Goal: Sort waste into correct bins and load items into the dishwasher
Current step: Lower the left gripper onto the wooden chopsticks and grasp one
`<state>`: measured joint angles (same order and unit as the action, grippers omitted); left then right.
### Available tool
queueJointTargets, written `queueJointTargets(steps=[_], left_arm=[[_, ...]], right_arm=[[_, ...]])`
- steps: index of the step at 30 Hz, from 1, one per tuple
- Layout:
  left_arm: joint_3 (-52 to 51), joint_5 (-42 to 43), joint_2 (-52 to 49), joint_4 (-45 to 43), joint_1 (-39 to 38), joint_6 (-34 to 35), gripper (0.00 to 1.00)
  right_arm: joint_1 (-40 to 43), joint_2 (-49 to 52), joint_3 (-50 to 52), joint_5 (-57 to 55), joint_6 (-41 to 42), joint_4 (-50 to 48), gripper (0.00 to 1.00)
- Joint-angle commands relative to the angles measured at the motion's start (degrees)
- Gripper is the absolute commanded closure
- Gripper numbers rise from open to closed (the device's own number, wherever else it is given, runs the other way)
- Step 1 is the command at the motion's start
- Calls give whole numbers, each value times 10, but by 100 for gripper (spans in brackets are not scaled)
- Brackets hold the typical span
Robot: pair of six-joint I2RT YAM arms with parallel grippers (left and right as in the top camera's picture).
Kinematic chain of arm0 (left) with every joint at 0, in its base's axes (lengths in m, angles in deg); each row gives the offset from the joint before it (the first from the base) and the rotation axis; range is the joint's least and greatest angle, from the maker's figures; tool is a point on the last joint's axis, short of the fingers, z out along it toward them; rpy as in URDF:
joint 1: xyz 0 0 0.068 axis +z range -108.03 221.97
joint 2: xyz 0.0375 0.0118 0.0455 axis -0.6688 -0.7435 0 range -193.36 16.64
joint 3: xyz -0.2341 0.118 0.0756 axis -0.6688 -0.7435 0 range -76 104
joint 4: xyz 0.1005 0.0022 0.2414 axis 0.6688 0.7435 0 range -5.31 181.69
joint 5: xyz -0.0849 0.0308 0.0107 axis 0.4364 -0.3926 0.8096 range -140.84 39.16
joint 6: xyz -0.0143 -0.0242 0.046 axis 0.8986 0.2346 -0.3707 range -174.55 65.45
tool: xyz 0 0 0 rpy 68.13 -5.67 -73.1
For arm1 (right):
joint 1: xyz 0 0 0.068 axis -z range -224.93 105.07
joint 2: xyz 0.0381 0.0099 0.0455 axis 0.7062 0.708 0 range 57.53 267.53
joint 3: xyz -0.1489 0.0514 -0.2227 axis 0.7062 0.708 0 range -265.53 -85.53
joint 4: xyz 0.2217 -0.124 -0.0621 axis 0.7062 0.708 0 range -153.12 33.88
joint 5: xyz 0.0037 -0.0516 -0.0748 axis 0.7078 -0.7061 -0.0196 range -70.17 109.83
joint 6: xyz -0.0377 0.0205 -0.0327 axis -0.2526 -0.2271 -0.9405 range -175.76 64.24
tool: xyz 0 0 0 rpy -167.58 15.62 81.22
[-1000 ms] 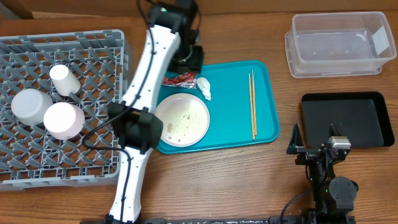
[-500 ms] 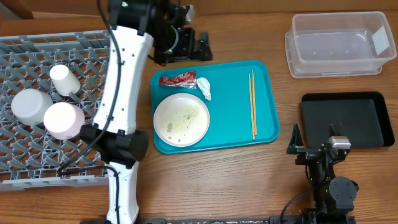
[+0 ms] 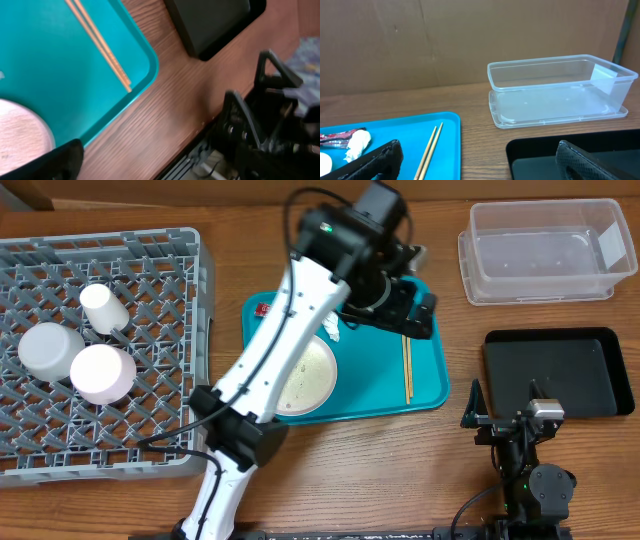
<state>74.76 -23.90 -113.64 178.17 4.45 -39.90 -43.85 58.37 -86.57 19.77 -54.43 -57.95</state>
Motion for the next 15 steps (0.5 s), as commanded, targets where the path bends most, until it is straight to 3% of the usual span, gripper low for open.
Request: queueJointTargets(steps=[1,3,9,11,13,15], left_arm=[[-5,-84,-48,-22,-42,107,15],[-5,-127,-66,-35,-60,162,35],[-5,-278,-118,-48,-83,301,37],[-5,-291,-132,-54,-82,330,38],[-5,-290,-145,-67,-82,349,50],[-5,-290,-159,-81,-82,369,52]], right_arm=[[2,-7,6,-3,2,-3,0],[2,-7,6,-3,2,-3,1],[2,-7,6,-3,2,-3,0],[2,-7,6,-3,2,-3,0],[2,-7,6,-3,2,-3,0],[2,-7,6,-3,2,-3,0]])
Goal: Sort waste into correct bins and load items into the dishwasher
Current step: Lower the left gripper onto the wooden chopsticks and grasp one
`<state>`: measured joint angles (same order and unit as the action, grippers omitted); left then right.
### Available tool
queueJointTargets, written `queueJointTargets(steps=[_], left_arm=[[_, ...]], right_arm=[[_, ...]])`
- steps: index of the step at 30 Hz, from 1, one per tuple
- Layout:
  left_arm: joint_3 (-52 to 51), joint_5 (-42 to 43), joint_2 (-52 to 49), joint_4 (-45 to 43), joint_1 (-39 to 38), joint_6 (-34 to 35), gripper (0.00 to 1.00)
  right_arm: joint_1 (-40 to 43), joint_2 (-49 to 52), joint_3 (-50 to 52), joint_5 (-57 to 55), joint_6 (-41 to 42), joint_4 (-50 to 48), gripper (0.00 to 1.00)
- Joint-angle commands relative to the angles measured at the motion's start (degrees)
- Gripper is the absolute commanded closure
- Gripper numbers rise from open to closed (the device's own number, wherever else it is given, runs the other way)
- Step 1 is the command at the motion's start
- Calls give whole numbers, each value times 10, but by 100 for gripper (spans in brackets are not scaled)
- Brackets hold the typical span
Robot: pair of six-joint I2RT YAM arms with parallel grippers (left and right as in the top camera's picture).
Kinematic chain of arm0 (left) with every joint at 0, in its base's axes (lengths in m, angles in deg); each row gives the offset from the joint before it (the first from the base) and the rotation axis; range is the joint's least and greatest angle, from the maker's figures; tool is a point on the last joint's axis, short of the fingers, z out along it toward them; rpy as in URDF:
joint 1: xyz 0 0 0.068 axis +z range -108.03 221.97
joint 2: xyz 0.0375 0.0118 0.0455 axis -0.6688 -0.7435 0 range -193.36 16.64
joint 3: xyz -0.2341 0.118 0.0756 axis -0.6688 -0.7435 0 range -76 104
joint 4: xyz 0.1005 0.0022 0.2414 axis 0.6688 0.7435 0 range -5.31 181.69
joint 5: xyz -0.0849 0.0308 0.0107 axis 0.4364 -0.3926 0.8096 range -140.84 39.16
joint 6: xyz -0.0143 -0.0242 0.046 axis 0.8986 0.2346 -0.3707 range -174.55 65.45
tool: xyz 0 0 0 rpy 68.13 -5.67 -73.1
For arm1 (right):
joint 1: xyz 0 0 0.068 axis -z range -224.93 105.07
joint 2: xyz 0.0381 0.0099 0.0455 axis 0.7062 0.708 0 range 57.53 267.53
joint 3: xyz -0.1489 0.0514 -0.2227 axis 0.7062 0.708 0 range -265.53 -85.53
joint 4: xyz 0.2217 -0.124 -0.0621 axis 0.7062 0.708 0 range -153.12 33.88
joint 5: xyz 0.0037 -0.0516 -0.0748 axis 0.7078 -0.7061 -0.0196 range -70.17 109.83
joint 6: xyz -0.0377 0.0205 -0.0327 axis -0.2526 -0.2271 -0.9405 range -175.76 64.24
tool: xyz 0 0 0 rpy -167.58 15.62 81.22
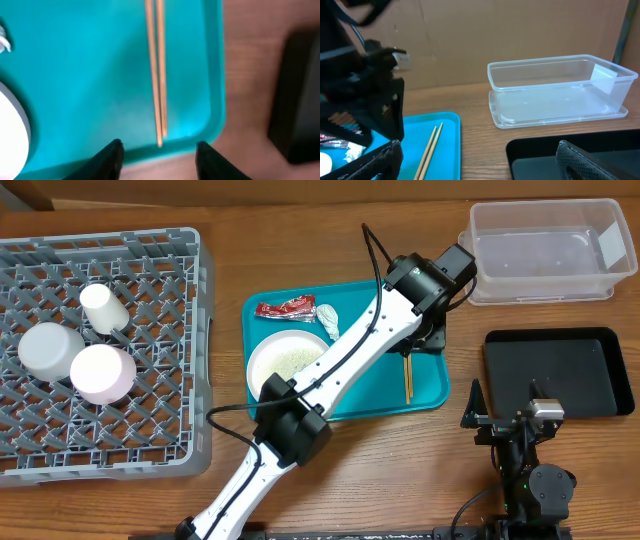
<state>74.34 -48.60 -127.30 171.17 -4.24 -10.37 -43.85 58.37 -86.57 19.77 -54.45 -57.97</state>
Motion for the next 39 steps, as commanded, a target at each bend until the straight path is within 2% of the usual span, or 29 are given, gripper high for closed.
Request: queueJointTargets(steps=[1,4,7,16,39], left_arm=[[-1,-42,-30,-19,4,78,52],[-1,-41,-53,-44,2,82,51],[-1,-42,-75,-54,2,85,55],[-1,-62,-108,-60,5,88,53],[-2,-99,-113,-64,5,86,50]], right_arm=[[2,-7,6,-3,2,-3,0],[2,-7,6,-3,2,-3,0],[2,-7,6,-3,2,-3,0],[2,-7,6,-3,2,-3,0],[2,-7,6,-3,2,-3,1]])
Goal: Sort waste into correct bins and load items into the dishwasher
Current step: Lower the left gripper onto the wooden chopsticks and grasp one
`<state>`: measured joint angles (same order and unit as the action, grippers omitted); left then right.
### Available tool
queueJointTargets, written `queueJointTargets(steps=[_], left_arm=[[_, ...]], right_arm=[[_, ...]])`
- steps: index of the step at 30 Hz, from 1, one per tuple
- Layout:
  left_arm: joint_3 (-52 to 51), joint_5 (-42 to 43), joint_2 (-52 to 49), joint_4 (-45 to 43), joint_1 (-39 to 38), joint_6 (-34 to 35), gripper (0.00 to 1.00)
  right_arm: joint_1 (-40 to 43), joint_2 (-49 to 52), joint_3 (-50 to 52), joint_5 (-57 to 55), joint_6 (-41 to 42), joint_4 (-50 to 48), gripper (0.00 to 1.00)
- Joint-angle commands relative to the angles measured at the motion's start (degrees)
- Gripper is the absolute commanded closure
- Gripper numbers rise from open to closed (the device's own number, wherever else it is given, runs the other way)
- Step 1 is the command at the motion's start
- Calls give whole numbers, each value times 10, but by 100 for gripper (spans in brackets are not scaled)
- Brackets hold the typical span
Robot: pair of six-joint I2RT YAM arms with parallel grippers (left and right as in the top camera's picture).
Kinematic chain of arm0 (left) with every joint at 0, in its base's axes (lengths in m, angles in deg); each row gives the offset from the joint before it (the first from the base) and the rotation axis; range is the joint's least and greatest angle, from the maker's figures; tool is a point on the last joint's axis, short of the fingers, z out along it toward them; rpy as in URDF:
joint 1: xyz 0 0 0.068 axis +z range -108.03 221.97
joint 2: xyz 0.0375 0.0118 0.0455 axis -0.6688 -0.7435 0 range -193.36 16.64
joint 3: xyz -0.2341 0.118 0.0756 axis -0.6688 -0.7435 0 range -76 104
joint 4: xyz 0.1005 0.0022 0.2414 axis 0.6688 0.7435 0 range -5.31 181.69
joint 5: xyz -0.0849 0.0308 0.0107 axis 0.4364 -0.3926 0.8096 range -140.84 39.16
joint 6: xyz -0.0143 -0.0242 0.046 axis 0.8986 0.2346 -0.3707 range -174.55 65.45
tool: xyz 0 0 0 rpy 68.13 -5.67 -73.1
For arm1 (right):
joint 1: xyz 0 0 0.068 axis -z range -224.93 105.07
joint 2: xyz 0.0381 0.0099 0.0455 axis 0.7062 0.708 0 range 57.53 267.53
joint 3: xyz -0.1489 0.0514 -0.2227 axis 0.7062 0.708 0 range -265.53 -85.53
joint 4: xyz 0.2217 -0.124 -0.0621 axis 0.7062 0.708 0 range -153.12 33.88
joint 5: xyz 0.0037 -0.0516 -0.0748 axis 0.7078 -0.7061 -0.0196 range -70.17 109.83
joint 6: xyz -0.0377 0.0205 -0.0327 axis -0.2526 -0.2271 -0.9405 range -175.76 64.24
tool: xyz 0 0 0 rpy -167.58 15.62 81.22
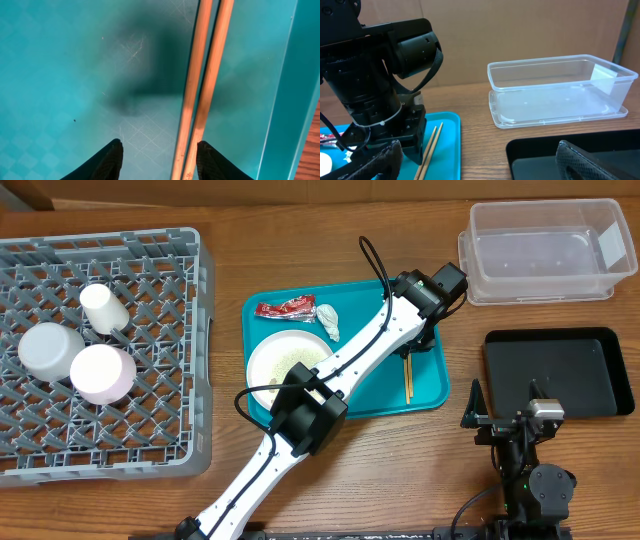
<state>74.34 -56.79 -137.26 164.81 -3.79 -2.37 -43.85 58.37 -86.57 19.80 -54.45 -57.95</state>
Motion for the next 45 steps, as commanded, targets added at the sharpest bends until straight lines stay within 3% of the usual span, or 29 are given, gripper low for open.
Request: queueJointTargets(steps=[1,20,37,45], left_arm=[[-2,-18,-14,0,1,6,50],[-5,-20,-14,-3,0,5,51],[-77,-19,-14,-42,2,5,50],[-75,5,-12,-40,7,1,93]], right_arm=[[2,-7,6,-3,2,-3,0],[2,-7,6,-3,2,-3,0],[2,-7,6,-3,2,-3,0],[2,-7,6,-3,2,-3,0]])
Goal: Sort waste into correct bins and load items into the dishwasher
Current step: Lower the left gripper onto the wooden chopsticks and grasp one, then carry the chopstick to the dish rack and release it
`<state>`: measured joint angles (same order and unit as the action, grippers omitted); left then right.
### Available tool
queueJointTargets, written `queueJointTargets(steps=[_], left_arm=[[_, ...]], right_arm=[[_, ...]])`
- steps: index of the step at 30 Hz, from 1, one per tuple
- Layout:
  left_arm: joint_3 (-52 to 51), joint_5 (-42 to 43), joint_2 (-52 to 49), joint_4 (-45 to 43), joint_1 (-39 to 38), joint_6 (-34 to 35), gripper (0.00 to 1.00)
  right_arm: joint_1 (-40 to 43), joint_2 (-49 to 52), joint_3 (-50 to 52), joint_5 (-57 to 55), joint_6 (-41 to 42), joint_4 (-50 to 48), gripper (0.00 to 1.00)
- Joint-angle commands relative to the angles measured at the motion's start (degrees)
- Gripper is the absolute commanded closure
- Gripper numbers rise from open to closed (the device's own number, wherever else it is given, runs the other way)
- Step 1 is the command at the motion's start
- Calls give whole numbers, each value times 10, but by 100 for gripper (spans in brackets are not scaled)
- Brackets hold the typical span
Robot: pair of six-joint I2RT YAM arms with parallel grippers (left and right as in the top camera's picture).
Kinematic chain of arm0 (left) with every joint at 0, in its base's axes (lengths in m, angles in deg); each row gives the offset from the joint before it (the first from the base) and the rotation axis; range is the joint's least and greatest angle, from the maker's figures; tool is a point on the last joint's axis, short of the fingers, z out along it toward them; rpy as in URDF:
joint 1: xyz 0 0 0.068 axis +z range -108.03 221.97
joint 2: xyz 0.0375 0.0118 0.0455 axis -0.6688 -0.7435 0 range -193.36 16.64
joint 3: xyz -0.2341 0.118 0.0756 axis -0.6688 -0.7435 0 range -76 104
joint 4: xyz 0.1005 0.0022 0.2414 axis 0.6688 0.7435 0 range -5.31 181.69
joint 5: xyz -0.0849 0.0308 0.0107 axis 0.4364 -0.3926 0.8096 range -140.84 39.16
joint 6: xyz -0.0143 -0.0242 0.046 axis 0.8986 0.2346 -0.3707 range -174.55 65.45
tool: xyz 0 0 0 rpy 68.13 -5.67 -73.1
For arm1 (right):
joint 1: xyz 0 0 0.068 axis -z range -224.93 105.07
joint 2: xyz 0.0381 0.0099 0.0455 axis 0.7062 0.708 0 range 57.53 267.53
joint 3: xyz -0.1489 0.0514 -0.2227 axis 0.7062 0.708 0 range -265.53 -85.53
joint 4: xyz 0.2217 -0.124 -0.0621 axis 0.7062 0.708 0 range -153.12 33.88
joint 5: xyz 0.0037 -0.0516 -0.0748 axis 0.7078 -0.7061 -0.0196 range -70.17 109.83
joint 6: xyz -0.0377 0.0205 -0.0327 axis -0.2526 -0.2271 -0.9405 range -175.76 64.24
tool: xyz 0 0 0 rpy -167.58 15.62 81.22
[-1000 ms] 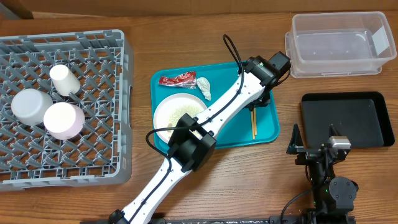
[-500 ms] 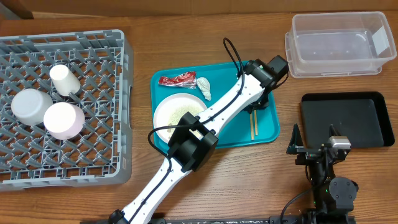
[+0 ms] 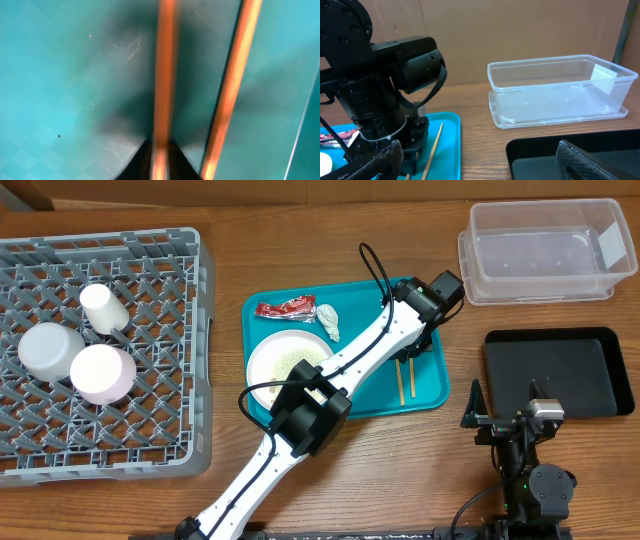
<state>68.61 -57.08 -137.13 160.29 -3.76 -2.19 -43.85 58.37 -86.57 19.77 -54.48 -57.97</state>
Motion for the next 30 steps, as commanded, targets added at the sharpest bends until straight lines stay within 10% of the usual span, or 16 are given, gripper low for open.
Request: queueJointTargets(steps=[1,9,18,30], left_arm=[[-14,14,-14,9,9,-1,96],[93,17,-10,116,52,-54,96],[275,86,24,212,147,-432,96],[274,-3,196,212,342,-434,96]], right_arm=[[2,-7,6,-3,2,-3,0],[2,-7,6,-3,2,-3,0],[2,-7,6,-3,2,-3,0],[2,-7,6,-3,2,-3,0]])
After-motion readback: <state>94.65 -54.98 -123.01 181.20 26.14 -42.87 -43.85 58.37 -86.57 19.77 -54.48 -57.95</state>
